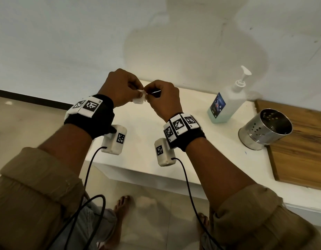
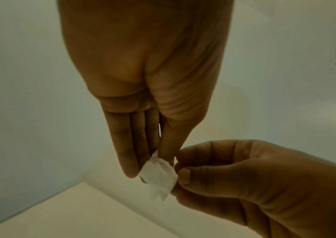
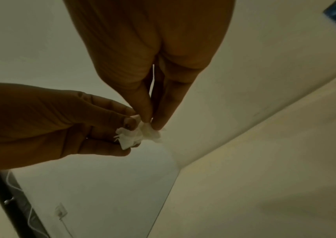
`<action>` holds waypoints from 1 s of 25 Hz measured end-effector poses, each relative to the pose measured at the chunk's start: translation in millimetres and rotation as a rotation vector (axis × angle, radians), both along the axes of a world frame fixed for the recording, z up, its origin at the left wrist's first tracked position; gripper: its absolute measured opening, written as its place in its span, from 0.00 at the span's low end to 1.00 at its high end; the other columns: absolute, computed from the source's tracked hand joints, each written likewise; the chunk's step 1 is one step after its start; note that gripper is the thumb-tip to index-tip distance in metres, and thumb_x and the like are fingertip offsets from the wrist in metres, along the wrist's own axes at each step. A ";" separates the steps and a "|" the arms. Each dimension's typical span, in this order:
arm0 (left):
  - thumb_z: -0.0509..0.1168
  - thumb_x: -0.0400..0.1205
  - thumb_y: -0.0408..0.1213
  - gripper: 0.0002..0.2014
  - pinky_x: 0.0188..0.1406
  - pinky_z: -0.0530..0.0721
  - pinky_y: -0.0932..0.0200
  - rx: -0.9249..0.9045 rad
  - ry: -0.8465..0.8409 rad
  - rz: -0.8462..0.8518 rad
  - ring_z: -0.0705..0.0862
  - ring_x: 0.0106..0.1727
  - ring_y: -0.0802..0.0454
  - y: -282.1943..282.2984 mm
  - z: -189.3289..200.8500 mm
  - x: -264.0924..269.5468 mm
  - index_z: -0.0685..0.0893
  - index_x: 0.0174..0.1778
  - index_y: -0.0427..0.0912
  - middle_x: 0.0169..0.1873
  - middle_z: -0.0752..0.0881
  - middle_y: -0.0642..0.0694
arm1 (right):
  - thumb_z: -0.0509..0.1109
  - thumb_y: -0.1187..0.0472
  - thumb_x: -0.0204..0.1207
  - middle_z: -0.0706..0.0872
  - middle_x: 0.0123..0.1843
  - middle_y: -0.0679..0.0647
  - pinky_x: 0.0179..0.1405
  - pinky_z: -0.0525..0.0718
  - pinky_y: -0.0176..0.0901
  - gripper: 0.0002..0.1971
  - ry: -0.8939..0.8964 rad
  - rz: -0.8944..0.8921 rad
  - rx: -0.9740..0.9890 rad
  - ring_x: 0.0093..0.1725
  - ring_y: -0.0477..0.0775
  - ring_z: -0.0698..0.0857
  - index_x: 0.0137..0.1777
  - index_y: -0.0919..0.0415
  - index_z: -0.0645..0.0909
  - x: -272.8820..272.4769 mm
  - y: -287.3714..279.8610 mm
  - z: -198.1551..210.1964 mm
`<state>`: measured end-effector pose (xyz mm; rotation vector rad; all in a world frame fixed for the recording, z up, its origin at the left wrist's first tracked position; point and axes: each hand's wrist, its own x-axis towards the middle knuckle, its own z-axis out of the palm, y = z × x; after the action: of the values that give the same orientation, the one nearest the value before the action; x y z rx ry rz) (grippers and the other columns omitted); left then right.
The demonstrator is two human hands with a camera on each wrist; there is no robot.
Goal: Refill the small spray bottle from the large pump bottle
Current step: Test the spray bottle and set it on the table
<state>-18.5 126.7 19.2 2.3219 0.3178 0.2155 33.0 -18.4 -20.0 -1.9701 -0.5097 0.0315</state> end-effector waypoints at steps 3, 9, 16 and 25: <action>0.78 0.73 0.37 0.08 0.35 0.81 0.69 0.080 -0.008 0.047 0.88 0.38 0.53 25.4 0.7 -6.1 0.91 0.46 0.40 0.37 0.90 0.44 | 0.73 0.72 0.71 0.91 0.45 0.51 0.39 0.84 0.33 0.09 -0.085 0.021 -0.020 0.39 0.48 0.88 0.48 0.62 0.89 -4.7 17.2 4.4; 0.78 0.71 0.38 0.07 0.59 0.84 0.54 0.222 0.134 0.127 0.89 0.48 0.50 107.0 -27.1 -16.8 0.91 0.43 0.51 0.43 0.92 0.46 | 0.72 0.69 0.71 0.92 0.43 0.52 0.49 0.87 0.41 0.07 -0.130 0.128 -0.148 0.42 0.51 0.89 0.43 0.59 0.90 0.2 70.8 -4.8; 0.75 0.72 0.38 0.08 0.54 0.86 0.50 0.369 0.256 0.217 0.87 0.52 0.46 169.6 -75.2 -1.9 0.91 0.45 0.52 0.46 0.91 0.49 | 0.70 0.67 0.71 0.92 0.47 0.53 0.54 0.85 0.40 0.08 -0.232 0.293 -0.433 0.50 0.53 0.89 0.45 0.58 0.91 33.9 158.0 1.2; 0.74 0.72 0.37 0.08 0.49 0.84 0.54 0.386 0.279 0.286 0.88 0.50 0.45 212.2 -129.1 21.5 0.91 0.46 0.52 0.48 0.90 0.49 | 0.70 0.69 0.72 0.92 0.45 0.54 0.52 0.88 0.44 0.08 -0.224 0.365 -0.463 0.49 0.53 0.89 0.43 0.59 0.91 46.4 234.0 -34.0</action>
<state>3.0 339.0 -109.9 2.6854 0.8116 0.0959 79.4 215.5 -54.0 -2.3139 -1.0838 0.1722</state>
